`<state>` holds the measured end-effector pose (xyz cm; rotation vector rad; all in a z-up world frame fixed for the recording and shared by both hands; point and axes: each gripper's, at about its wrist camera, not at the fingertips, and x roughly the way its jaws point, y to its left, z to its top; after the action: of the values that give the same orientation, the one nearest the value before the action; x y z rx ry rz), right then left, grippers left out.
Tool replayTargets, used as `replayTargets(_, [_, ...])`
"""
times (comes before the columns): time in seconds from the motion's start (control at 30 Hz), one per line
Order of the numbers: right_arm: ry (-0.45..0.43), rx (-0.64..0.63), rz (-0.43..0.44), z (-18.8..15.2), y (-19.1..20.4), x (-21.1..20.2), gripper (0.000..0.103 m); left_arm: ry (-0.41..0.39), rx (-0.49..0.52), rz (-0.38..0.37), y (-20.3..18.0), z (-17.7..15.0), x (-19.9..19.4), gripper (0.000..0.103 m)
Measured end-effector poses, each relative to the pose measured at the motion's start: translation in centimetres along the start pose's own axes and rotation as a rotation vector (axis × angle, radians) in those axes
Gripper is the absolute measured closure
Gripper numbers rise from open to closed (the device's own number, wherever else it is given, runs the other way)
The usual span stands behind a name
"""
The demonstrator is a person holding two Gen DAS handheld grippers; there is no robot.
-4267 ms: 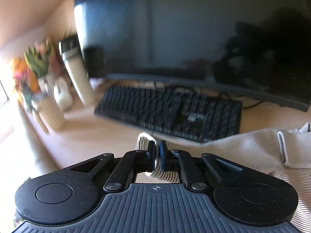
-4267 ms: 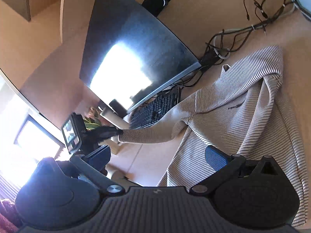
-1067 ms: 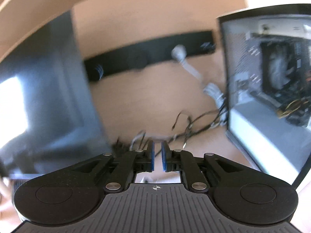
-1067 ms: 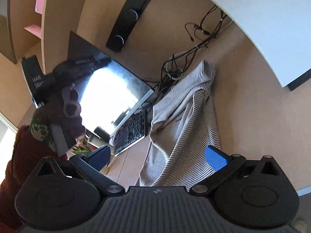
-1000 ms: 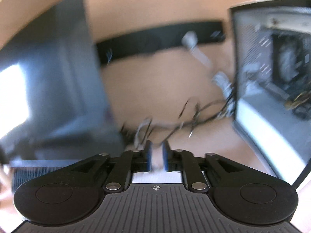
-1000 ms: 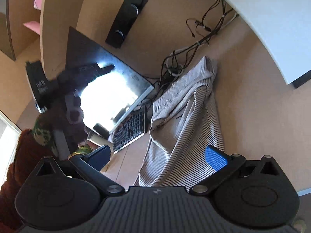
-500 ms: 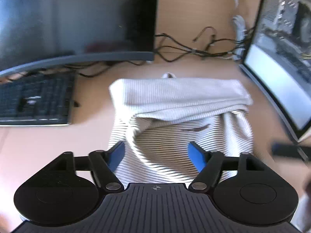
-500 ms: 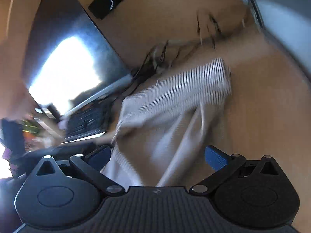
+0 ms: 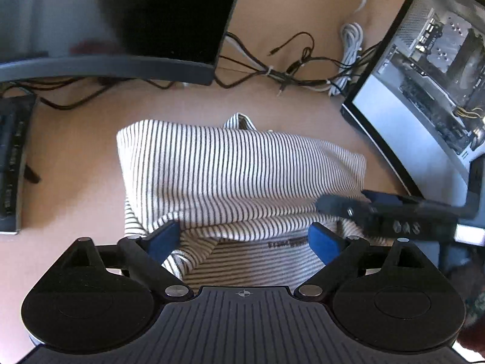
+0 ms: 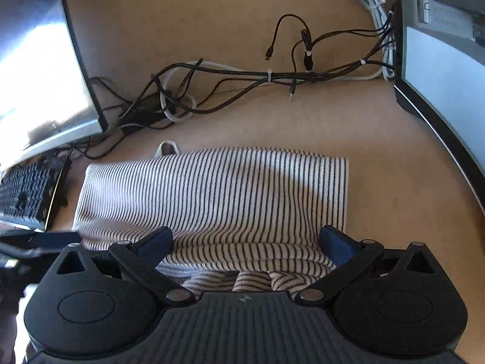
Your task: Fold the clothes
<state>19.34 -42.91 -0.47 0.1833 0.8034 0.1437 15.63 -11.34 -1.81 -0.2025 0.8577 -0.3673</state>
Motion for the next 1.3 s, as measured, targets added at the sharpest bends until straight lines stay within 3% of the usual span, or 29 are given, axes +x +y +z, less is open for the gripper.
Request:
replayTargets(0.13, [0.017,-0.060,-0.008,0.0,-0.3,0.9,0.000,-0.021,0.007,0.003,-0.4,0.1,1.5,0.000])
replayTargets(0.2, [0.008,-0.025,-0.007,0.2,-1.0,1.6,0.000,-0.022,0.003,0.024,-0.6,0.2,1.9,0.000])
replayTargets(0.33, [0.001,-0.073,-0.006,2.0,-0.3,3.8,0.000,-0.013,0.073,0.059,-0.9,0.9,2.8,0.000])
replayTargets(0.7, [0.061,-0.154,-0.031,2.7,0.9,5.2,0.000,0.004,0.053,0.087,-0.6,1.6,3.4,0.000])
replayTargets(0.9, [-0.033,-0.194,-0.084,1.5,1.9,5.0,0.000,-0.060,0.139,0.193,-2.4,0.4,3.9,0.000])
replayTargets(1.0, [-0.018,-0.240,-0.080,2.2,2.2,4.4,0.000,-0.065,0.184,0.245,-3.3,0.0,3.5,0.000])
replayTargets(1.1, [-0.107,-0.295,-0.108,2.4,1.7,0.9,0.000,-0.116,0.135,0.237,-1.8,0.3,0.4,0.000])
replayTargets(1.2, [-0.196,-0.339,-0.122,0.7,-0.7,-1.8,0.000,-0.208,0.058,0.373,2.2,-0.4,-2.0,0.000])
replayTargets(1.27, [-0.136,-0.295,-0.080,0.1,-2.6,-1.2,0.000,-0.206,-0.023,0.447,5.2,-1.1,-1.9,0.000])
replayTargets(1.3, [-0.101,-0.270,-0.059,-0.2,-3.5,-0.7,0.000,-0.173,-0.056,0.446,6.5,-1.4,-1.4,0.000])
